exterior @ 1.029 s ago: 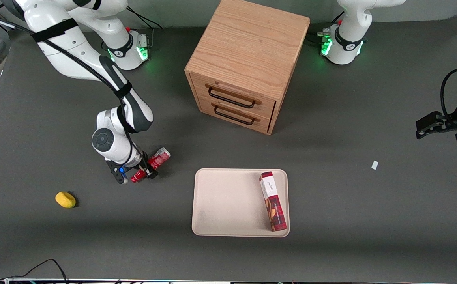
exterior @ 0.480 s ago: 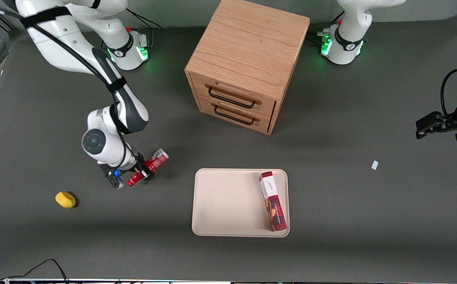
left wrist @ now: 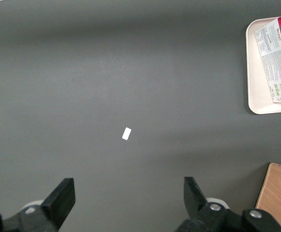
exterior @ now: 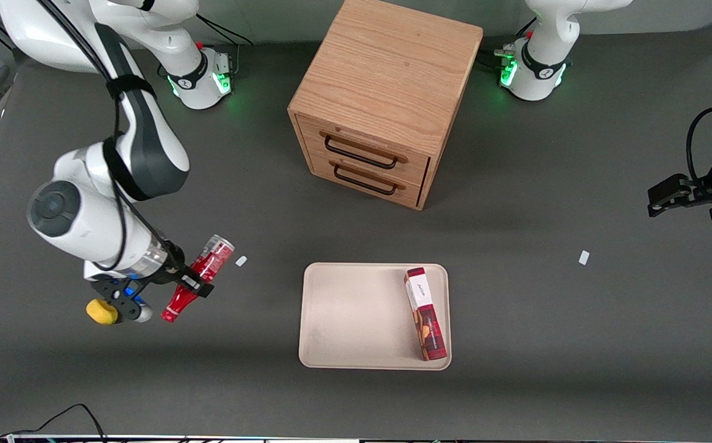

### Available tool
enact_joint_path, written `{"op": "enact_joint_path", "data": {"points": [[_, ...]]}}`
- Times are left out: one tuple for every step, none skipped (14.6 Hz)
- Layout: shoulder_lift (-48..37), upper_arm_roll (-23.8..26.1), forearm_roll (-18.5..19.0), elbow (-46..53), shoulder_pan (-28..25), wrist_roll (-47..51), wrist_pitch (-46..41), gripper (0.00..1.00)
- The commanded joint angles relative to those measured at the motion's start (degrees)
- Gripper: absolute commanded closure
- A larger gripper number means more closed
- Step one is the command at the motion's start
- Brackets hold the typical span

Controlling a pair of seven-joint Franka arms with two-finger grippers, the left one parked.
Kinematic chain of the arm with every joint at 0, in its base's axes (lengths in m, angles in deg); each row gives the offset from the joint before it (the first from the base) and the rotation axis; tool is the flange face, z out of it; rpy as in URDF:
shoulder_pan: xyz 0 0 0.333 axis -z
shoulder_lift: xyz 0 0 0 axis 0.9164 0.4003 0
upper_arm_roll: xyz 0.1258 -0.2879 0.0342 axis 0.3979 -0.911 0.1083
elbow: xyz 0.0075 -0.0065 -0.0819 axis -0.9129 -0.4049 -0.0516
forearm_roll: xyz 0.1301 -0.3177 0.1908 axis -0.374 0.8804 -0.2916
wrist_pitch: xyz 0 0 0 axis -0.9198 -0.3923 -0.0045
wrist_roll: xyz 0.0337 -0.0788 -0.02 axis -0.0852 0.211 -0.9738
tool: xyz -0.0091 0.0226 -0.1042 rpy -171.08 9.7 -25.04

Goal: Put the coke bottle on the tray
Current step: 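Lift the red bottle with the right gripper and tilt it upright, then carry the upright bottle over the white tray with the right gripper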

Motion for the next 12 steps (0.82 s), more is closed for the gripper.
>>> {"op": "enact_joint_path", "data": {"points": [[8.21, -0.19, 2.89, 12.51, -3.94, -7.71, -2.16, 1.0], [11.37, -0.19, 2.89, 16.28, -5.86, -10.26, -1.46, 1.0], [15.15, -0.28, 3.07, 19.89, -7.97, -12.63, -0.15, 1.0], [18.14, -0.28, 3.07, 22.53, -9.65, -14.48, 1.6, 1.0], [20.61, -0.28, 3.07, 23.43, -10.27, -15.89, 4.58, 1.0], [22.2, -0.19, 2.81, 23.44, -10.54, -18.08, 7.91, 1.0], [23.95, 0.07, 2.63, 23.44, -10.63, -20.19, 10.56, 1.0], [25.28, 0.25, 2.63, 23.44, -10.8, -20.65, 12.24, 1.0], [26.51, 0.33, 2.63, 23.44, -11.41, -20.66, 13.65, 1.0], [27.74, 0.68, 2.54, 23.35, -11.94, -20.13, 14.53, 1.0], [28.88, 1.38, 2.11, 23.35, -12.03, -19.52, 15.41, 0.98], [30.2, 2.26, 0.88, 23.26, -12.04, -18.82, 16.29, 0.97]]}}
